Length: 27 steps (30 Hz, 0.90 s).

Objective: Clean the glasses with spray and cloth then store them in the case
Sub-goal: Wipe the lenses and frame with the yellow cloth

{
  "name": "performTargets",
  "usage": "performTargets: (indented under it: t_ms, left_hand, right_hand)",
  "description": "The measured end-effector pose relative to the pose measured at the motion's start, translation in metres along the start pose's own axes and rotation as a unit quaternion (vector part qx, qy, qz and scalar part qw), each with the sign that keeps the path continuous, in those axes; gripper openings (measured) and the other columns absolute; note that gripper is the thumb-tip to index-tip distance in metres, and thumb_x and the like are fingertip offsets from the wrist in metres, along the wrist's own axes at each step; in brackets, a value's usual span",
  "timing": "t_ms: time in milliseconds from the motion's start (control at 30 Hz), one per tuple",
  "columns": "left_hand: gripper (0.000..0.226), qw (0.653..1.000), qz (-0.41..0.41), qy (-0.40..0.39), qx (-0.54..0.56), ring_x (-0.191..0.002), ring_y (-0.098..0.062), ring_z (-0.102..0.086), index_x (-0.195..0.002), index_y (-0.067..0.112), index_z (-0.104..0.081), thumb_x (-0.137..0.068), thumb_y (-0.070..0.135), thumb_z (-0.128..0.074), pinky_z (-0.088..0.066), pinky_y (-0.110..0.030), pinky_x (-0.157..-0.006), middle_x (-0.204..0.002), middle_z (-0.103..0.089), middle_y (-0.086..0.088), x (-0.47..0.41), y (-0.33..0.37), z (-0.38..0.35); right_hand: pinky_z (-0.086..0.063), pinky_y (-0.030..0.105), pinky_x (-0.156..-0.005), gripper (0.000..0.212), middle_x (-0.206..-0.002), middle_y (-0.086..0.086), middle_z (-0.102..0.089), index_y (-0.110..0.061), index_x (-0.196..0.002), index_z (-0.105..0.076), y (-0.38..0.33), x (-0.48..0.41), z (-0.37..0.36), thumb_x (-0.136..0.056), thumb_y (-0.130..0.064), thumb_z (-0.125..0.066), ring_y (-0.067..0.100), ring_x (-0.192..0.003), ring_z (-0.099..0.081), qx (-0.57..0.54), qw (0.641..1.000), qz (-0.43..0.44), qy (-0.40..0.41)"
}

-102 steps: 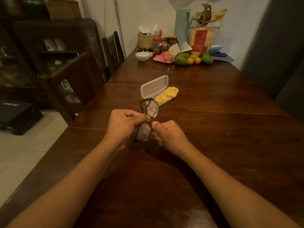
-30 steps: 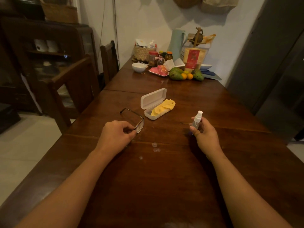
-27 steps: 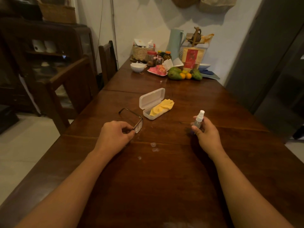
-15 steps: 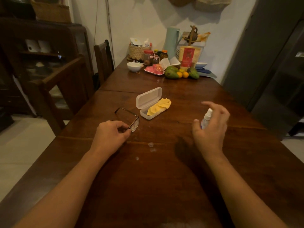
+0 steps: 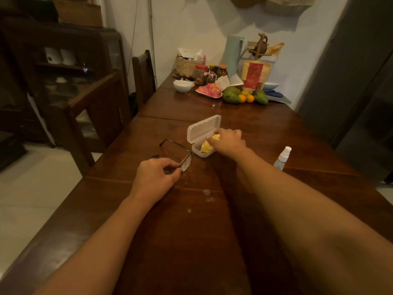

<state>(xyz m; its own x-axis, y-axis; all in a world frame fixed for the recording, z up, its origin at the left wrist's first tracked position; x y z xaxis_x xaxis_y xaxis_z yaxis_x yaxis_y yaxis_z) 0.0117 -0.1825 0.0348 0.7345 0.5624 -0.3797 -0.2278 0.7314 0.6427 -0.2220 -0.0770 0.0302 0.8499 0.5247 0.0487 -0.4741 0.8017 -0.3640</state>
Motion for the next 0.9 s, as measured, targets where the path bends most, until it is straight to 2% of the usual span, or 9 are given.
performTargets:
  t_ms: [100, 200, 333, 467, 567, 633, 700, 800, 900]
  left_hand:
    - [0.014, 1.0, 0.004, 0.003, 0.004, -0.075, 0.0, -0.059, -0.097, 0.021, -0.079, -0.084, 0.024, -0.074, -0.041, -0.013, -0.067, -0.09, -0.075, 0.008, -0.003, -0.004, -0.001]
    - [0.016, 1.0, 0.012, -0.003, 0.006, -0.075, 0.0, -0.061, -0.1, 0.021, -0.079, -0.085, 0.025, -0.074, -0.046, -0.017, -0.069, -0.092, -0.076, 0.007, -0.004, -0.008, -0.004]
    - [0.016, 1.0, 0.007, 0.002, 0.01, -0.074, 0.0, -0.062, -0.098, 0.021, -0.079, -0.084, 0.024, -0.075, -0.044, -0.015, -0.067, -0.091, -0.077, 0.007, -0.005, -0.006, -0.004]
    - [0.017, 1.0, 0.006, -0.004, 0.011, -0.079, -0.003, -0.064, -0.1, 0.021, -0.079, -0.085, 0.024, -0.074, -0.049, -0.02, -0.073, -0.093, -0.076, 0.007, -0.004, -0.005, -0.003]
    - [0.017, 1.0, 0.0, -0.003, 0.009, -0.081, -0.003, -0.065, -0.101, 0.021, -0.079, -0.085, 0.024, -0.074, -0.051, -0.022, -0.076, -0.094, -0.076, 0.007, -0.004, -0.002, -0.002]
    - [0.017, 1.0, -0.005, 0.001, 0.012, -0.081, -0.003, -0.065, -0.101, 0.02, -0.078, -0.085, 0.024, -0.074, -0.051, -0.021, -0.075, -0.094, -0.076, 0.007, -0.003, 0.0, 0.0]
    - [0.016, 1.0, -0.011, 0.01, 0.019, -0.08, -0.003, -0.065, -0.1, 0.02, -0.079, -0.085, 0.023, -0.074, -0.049, -0.019, -0.072, -0.092, -0.076, 0.008, -0.003, 0.002, 0.002]
    - [0.015, 0.999, -0.014, 0.022, 0.045, -0.077, -0.001, -0.066, -0.098, 0.02, -0.079, -0.084, 0.021, -0.076, -0.051, -0.02, -0.07, -0.088, -0.076, 0.009, -0.001, 0.005, 0.004]
    - [0.013, 0.995, 0.002, 0.032, 0.097, -0.073, -0.002, -0.068, -0.095, 0.02, -0.08, -0.082, 0.02, -0.078, -0.056, -0.027, -0.068, -0.082, -0.074, 0.012, 0.002, 0.006, 0.008]
  right_hand:
    - [-0.032, 0.053, -0.105, 0.043, -0.146, 0.013, -0.046, -0.021, -0.126, -0.057, 0.0, -0.012, -0.009, -0.094, -0.051, -0.055, 0.036, -0.14, -0.025, 0.05, 0.997, -0.044, -0.046]
    - [-0.033, 0.052, -0.102, 0.029, -0.136, 0.012, -0.05, -0.019, -0.104, -0.054, -0.004, -0.017, -0.01, -0.09, -0.044, -0.062, 0.036, -0.135, -0.029, 0.075, 0.995, -0.058, -0.028]
    - [-0.038, 0.05, -0.101, 0.016, -0.13, 0.012, -0.052, -0.02, -0.108, -0.065, -0.003, -0.017, -0.007, -0.096, -0.028, -0.06, 0.036, -0.126, -0.034, 0.039, 0.997, -0.062, 0.016]
    - [-0.035, 0.038, -0.086, 0.016, -0.135, 0.013, -0.04, -0.03, -0.106, -0.068, 0.006, -0.02, -0.005, -0.097, -0.022, -0.057, 0.036, -0.12, -0.036, -0.085, 0.993, -0.064, 0.043]
    - [-0.038, 0.034, -0.083, 0.017, -0.12, 0.006, -0.055, -0.031, -0.104, -0.065, 0.007, -0.017, 0.016, -0.099, -0.021, -0.052, 0.024, -0.109, -0.04, -0.193, 0.974, -0.004, 0.12]
    - [-0.049, 0.036, -0.088, 0.016, -0.108, -0.002, -0.062, -0.026, -0.105, -0.064, 0.006, -0.003, 0.039, -0.101, -0.015, -0.052, 0.02, -0.11, -0.051, -0.264, 0.948, 0.046, 0.173]
    - [-0.054, 0.032, -0.085, 0.016, -0.105, -0.004, -0.065, -0.021, -0.107, -0.064, 0.007, 0.016, 0.057, -0.102, -0.012, -0.052, 0.014, -0.101, -0.06, -0.339, 0.917, 0.077, 0.196]
    - [-0.052, 0.023, -0.08, 0.02, -0.107, -0.006, -0.067, -0.02, -0.116, -0.066, 0.01, 0.043, 0.066, -0.103, -0.013, -0.052, 0.007, -0.099, -0.062, -0.389, 0.894, 0.099, 0.199]
    - [-0.053, 0.022, -0.079, 0.019, -0.108, -0.012, -0.068, -0.027, -0.113, -0.067, 0.011, 0.073, 0.054, -0.102, -0.017, -0.054, 0.003, -0.099, -0.063, -0.415, 0.889, 0.1, 0.167]
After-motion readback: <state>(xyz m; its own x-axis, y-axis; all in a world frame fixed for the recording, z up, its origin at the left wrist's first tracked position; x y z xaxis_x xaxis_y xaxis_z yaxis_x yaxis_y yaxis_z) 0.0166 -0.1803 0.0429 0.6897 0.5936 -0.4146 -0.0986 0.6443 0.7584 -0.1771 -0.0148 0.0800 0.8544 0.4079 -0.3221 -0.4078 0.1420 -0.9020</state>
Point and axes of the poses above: each hand's wrist, its own x-axis away from the middle knuckle, its own z-axis out of the back of the hand, y = z × x, the point moved 9 cm from there along -x, towards the middle knuckle
